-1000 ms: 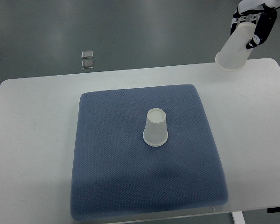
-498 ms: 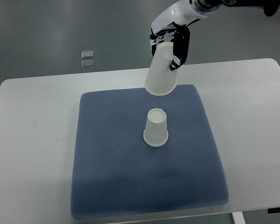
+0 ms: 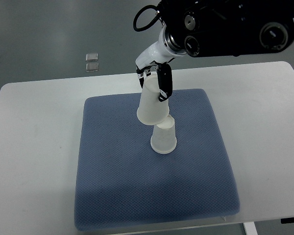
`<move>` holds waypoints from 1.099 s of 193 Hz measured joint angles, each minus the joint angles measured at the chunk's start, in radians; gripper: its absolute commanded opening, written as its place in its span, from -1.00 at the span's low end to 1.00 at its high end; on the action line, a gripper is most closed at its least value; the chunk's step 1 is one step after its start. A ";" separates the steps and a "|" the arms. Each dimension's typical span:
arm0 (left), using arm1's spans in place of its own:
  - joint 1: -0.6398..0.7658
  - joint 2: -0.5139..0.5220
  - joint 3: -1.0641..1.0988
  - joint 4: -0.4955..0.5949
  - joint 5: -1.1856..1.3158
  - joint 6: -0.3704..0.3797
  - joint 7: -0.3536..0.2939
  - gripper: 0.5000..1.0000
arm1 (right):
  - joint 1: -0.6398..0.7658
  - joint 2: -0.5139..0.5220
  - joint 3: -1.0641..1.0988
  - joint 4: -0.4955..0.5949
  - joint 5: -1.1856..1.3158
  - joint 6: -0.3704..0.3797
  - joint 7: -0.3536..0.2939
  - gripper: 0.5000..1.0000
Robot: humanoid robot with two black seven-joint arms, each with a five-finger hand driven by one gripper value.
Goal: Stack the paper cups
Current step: 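Lower the held cup onto the upside-down cup on the pad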
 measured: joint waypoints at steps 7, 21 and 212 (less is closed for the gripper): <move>0.000 0.000 0.000 0.000 0.000 0.000 0.000 1.00 | -0.008 0.002 0.000 0.000 0.000 -0.004 0.000 -0.59; 0.000 0.000 0.001 0.000 0.000 0.000 0.000 1.00 | -0.021 0.006 -0.002 0.000 0.000 -0.012 0.000 -0.58; 0.000 0.000 0.000 0.002 -0.002 0.000 0.000 1.00 | -0.070 0.010 -0.059 0.000 -0.007 -0.028 -0.002 -0.41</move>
